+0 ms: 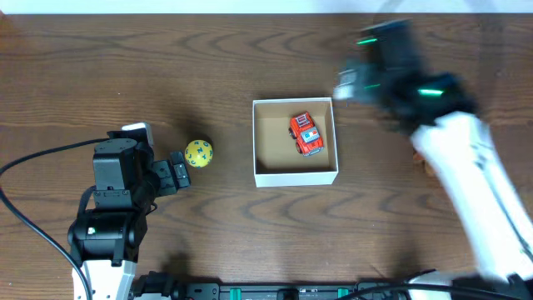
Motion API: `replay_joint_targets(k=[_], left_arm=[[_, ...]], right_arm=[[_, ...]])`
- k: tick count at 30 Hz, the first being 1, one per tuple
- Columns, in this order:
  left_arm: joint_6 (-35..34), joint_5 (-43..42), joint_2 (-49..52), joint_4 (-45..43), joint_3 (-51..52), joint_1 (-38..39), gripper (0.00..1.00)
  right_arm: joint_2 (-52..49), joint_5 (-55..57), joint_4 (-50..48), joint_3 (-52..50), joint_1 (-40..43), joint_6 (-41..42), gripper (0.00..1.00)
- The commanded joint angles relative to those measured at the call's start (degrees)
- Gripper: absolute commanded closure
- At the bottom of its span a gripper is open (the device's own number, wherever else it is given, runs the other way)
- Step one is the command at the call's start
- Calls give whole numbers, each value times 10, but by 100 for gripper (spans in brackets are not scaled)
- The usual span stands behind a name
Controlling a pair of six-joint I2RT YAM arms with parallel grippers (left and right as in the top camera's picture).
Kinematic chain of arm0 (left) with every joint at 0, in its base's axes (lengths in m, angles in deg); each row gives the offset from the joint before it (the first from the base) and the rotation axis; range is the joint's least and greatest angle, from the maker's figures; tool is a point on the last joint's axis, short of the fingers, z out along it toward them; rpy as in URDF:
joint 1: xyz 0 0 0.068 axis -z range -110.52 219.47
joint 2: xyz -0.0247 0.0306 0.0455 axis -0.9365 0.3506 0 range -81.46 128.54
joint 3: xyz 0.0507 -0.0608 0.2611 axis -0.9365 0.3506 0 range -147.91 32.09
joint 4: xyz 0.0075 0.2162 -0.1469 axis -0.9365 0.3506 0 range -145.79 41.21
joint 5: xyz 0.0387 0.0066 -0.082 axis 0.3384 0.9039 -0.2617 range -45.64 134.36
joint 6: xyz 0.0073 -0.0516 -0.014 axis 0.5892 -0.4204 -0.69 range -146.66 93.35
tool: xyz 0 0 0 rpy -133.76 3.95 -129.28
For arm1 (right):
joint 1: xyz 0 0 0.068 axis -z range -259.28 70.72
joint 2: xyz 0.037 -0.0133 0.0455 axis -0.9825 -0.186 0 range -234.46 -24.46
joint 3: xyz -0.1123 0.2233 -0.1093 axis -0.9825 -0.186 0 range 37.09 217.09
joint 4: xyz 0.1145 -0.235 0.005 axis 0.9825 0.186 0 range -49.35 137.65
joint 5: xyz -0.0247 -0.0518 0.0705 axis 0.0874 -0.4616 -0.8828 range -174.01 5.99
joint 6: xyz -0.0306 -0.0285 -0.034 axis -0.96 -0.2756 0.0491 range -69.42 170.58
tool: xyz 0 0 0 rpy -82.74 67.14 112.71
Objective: Pack container
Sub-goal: 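Move the right gripper to the brown plush bear and grasp it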
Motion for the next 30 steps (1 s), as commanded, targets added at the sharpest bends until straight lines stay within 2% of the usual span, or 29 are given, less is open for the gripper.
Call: replay_joint_targets(k=[1,4,10,17,19,21,23,25,28,29,30], left_arm=[[10,-2,0,0,-12,-3,2],[10,-3,2,0,-12,-3,2],[9,-5,8,0,-12,-3,2],[9,-5,11,0,-12,-3,2],[9,-5,11,0,-12,-3,2],[9,-5,11,0,-12,-3,2],[9,-5,11,0,-12,-3,2],[9,-5,11,0,-12,-3,2],[9,-5,11,0,-12,-3,2],[9,-5,11,0,-12,-3,2],[9,-5,11,0,-12,-3,2]], right_arm=[[3,9,42,-4,109,-19,8],[-12,-23,59,-26,197,-98,7],[-61,-52,31,-99,291,-177,5],[-143,-70,3,-134,316,-214,5],[-168,-70,2,-134,316,-214,10],[-191,-74,2,-134,316,-214,22],[-209,-88,5,-134,316,-214,42],[-219,-98,7,-134,315,-214,53],[-226,-100,14,-134,315,-214,86],[-226,-100,17,-134,315,-214,95],[-225,-100,21,-134,315,-214,99]])
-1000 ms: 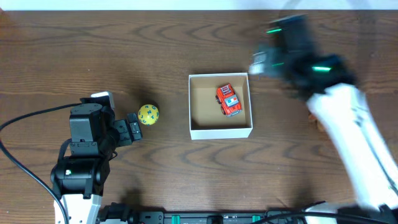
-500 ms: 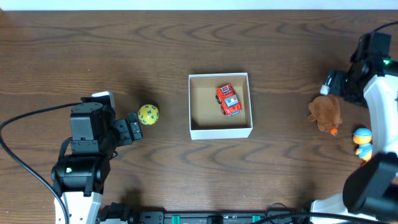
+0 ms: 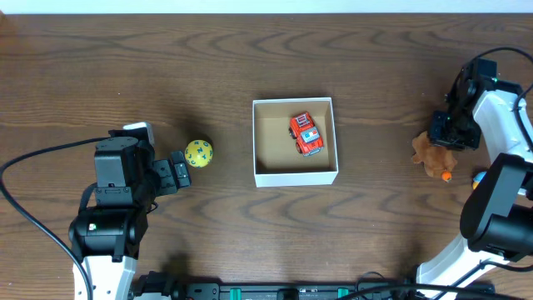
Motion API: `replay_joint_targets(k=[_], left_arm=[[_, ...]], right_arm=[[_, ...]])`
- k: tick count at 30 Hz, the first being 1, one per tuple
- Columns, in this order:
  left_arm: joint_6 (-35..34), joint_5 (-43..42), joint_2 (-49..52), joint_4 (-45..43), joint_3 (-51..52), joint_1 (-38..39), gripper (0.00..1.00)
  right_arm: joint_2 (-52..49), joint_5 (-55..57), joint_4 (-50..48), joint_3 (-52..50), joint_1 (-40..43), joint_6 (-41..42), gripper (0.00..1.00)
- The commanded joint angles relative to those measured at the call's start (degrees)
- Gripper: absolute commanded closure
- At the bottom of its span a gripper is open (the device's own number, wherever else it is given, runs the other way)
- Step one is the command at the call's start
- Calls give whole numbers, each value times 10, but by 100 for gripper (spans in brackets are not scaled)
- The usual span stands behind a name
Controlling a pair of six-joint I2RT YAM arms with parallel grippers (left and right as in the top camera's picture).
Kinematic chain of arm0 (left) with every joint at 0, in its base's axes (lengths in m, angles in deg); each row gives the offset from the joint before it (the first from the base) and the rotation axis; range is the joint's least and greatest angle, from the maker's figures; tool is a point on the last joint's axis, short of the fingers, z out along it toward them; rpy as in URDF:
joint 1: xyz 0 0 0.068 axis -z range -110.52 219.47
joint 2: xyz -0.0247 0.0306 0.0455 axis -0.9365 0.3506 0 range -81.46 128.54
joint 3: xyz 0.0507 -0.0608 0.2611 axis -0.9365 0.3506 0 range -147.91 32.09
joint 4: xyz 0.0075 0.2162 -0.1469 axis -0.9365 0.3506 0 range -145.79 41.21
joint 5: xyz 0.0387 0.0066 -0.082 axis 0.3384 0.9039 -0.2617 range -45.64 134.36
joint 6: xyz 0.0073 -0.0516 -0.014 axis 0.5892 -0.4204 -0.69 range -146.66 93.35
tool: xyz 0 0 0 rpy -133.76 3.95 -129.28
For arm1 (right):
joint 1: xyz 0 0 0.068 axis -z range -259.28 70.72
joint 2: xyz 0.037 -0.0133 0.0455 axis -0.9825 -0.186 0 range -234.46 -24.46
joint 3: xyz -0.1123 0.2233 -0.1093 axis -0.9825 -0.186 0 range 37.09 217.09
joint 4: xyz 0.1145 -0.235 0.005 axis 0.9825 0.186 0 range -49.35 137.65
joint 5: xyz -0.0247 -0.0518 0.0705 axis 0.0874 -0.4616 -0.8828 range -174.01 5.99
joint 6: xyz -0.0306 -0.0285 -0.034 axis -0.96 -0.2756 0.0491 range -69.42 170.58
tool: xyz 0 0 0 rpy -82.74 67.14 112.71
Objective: Pack container
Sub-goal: 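Move the right gripper to the brown plush bear and grasp it, then carry the brown bear into the box and release it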
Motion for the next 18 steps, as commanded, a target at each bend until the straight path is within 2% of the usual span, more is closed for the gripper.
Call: replay_joint_targets(k=[1,7,13,18], left_arm=[[9,-4,1,0,-12,-3,2],[9,-4,1,0,-12,-3,2],[9,-4,1,0,-12,-3,2],[9,-4,1,0,-12,-3,2]], right_arm=[[-12,-17,11,-5,2,-3,99],[31,-65,35,20,-11,-3,99],[164,-121,40,85,-78,-8,99],[259,-138,-8,90,-187,85,99]])
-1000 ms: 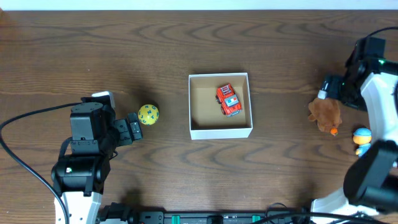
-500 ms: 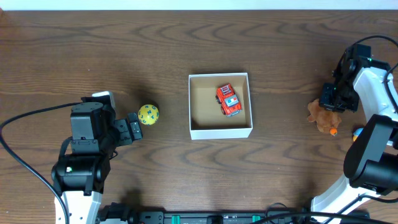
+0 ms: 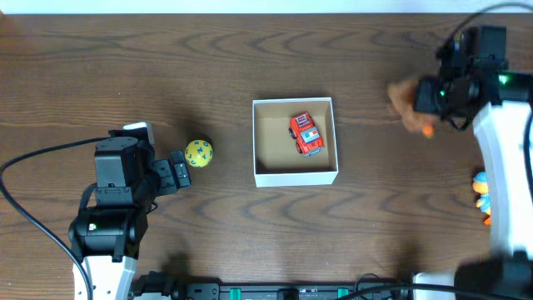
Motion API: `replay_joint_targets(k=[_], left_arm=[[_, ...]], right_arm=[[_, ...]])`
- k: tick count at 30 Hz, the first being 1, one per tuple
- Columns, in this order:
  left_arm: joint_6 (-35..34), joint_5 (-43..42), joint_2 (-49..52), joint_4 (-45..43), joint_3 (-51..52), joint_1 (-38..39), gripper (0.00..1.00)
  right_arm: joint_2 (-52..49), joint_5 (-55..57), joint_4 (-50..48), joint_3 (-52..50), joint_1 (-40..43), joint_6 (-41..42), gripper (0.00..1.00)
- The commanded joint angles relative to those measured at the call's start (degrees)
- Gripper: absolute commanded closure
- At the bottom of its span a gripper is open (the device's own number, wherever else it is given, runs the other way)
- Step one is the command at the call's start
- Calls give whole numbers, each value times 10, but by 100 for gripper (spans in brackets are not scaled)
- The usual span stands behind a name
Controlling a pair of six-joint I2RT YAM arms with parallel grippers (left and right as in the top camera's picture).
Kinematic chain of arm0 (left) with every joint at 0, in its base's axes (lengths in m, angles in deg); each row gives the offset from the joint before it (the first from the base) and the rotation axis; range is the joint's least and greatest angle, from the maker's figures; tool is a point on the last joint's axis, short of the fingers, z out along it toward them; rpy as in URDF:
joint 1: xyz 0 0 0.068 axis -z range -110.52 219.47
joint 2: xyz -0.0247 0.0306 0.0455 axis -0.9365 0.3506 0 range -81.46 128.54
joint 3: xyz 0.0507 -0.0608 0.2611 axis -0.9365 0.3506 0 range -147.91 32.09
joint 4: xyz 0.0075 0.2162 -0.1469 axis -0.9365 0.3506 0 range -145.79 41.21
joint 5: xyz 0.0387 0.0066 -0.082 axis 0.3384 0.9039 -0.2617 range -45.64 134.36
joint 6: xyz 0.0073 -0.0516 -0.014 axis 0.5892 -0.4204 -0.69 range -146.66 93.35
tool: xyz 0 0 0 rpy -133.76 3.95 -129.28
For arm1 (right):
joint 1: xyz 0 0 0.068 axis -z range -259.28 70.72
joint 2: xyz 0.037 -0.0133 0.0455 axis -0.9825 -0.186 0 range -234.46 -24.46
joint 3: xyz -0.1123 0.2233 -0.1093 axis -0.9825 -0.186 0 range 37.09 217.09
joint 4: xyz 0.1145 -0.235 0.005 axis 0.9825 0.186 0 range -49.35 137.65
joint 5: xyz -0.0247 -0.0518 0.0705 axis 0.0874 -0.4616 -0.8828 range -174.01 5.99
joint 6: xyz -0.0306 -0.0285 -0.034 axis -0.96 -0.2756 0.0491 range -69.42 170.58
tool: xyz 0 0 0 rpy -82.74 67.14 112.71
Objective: Pack container
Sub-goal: 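Carry the brown bear into the box and release it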
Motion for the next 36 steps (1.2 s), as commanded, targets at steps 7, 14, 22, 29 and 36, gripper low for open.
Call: replay_joint_targets(k=[7,14,22,29,36], left_arm=[[9,-5,1,0,-12,-3,2],[9,-5,1,2,-12,-3,2],[9,-5,1,3,-12,-3,2],[9,-5,1,4,-12,-3,2],[9,-4,1,4,-12,-3,2]], right_arm=[[47,2,-52,9,-230,191,99],[-43,44,-71,8,-339,250,99],[-150,52,-112,8,-375,298,99],[-218,59,-133,8,-372,304,99],[-279,59,-142,8,-372,303,98]])
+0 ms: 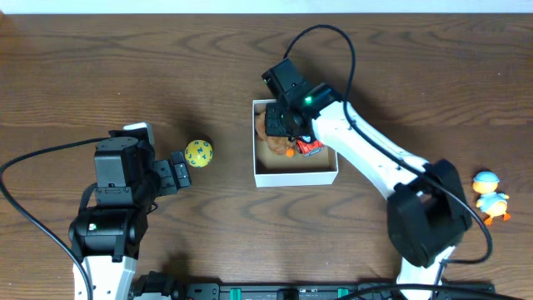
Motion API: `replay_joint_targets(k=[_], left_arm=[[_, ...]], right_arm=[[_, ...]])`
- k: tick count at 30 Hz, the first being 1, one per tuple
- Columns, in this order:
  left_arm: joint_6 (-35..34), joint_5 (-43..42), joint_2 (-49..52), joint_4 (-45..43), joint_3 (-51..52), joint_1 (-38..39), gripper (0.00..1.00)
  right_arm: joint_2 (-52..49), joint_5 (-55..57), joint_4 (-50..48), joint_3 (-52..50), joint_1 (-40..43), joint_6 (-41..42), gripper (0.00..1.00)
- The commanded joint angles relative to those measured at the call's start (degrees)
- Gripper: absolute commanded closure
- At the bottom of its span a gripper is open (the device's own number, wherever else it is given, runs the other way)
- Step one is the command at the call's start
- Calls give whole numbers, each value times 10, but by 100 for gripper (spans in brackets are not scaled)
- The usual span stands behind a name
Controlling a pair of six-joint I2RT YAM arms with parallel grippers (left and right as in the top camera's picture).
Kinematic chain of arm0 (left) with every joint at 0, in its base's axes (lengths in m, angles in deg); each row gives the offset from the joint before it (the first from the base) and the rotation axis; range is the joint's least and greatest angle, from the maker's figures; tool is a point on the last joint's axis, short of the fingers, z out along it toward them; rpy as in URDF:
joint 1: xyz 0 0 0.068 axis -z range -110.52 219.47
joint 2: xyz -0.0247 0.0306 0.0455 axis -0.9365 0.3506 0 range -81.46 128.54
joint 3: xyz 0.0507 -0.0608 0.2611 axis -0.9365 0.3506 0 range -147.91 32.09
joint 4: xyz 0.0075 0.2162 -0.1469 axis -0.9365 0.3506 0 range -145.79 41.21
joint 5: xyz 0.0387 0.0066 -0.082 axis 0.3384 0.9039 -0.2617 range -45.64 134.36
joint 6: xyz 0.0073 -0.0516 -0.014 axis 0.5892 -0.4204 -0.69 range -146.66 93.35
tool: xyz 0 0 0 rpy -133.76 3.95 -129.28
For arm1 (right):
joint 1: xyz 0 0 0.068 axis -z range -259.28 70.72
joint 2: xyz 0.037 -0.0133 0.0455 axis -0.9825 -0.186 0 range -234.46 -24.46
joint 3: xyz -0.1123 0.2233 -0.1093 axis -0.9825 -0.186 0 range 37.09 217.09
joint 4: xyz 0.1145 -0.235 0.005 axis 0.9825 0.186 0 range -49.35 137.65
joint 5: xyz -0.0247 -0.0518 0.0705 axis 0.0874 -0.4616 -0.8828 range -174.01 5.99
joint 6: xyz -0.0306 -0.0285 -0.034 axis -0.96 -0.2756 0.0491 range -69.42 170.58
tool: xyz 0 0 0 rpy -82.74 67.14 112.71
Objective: Pack container
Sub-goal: 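Carry the brown bear into the box and release it, then move the right gripper to the blue duck toy and grasp it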
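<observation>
A white cardboard box (296, 177) stands mid-table. Inside it lies a red toy car (311, 148), partly covered. My right gripper (280, 127) is over the box's left half, shut on a brown plush toy (270, 131) with an orange part (289, 152), which hangs at or just inside the rim. A yellow ball with blue marks (199, 153) rests on the table left of the box. My left gripper (178, 172) sits just left of and below the ball, open, apart from it.
A small duck figure (486, 195) in blue, white and orange lies near the right edge. The right arm (366, 154) stretches diagonally from the lower right across the box's right side. The left arm's cable (33, 158) loops at the left.
My right gripper has moved with the brown plush toy from right of the box, near the far right, to over the box's left half. The left arm and the ball have not moved.
The right arm was in blurred motion to the right of the box, which held only the red car. Then its gripper was at the brown plush on the table at the far right. Then the plush was lifted, and now it is at the box.
</observation>
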Motion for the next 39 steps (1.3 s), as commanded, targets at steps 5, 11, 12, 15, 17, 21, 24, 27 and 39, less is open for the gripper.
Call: replay_joint_targets(k=[5,11,12,15,17,21,24,27,39], left_arm=[[10,-5,1,2,-12,-3,2],[10,-4,1,1,-12,-3,2],[10,-4,1,1,-12,-3,2],[10,-4,1,2,-12,-3,2],[10,-4,1,1,-12,-3,2],[10,-4,1,2,-12,-3,2],[10,-4,0,2,-12,-3,2],[10,-4,1,2,-12,-3,2],[9,-5,1,2,-12,-3,2]], right_arm=[[-41,9,-6,-2,0,-20,77],[-8,9,-10,1,3,-73,57],[4,11,-10,2,4,-79,55],[49,13,-9,8,13,-101,47],[90,14,-9,14,24,-110,30],[196,45,11,17,77,-102,16],[267,67,59,17,150,-66,8],[320,71,136,17,254,-41,1],[330,73,228,-116,634,-164,1]])
